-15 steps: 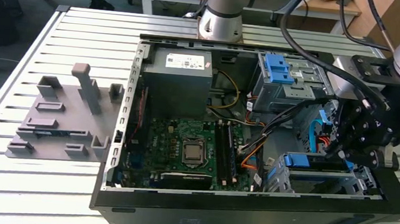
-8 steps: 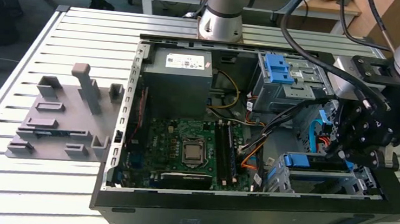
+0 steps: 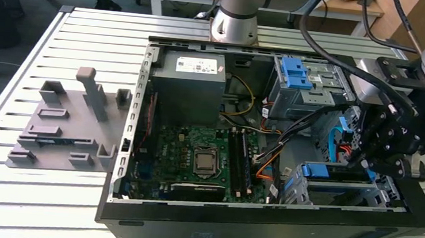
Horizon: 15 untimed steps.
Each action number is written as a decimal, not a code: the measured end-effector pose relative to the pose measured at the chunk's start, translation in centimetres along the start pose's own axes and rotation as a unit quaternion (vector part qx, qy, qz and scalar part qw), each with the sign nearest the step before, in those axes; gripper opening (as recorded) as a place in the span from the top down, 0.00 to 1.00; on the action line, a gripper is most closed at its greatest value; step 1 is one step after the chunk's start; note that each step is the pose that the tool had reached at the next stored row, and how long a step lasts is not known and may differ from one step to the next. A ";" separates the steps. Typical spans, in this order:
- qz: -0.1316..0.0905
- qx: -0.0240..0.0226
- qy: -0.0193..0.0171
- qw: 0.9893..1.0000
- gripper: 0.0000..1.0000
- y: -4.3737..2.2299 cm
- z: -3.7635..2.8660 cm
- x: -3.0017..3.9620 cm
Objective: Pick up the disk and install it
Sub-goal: 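Insert the first disk wire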
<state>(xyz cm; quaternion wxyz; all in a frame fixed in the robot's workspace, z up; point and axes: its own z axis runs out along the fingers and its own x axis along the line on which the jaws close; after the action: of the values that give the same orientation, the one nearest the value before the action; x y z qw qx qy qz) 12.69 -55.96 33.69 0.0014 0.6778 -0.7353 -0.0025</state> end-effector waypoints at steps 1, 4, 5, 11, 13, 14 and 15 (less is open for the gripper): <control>0.000 0.000 0.000 1.000 0.83 -0.02 0.05 0.00; 0.000 0.000 0.000 1.000 0.83 -0.07 0.19 0.00; 0.000 0.000 0.000 1.000 0.83 -0.09 0.21 0.00; 0.000 -0.001 0.000 1.000 0.83 -0.18 0.42 -0.01; 0.000 -0.001 0.000 1.000 0.83 -0.18 0.55 -0.01; 0.000 -0.001 0.000 1.000 0.83 -0.19 0.61 -0.01; 0.000 -0.001 0.000 1.000 0.83 -0.19 0.68 -0.01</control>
<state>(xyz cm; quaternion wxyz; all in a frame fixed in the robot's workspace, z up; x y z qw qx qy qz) 12.88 -55.97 33.00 0.0021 0.6780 -0.7350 -0.0034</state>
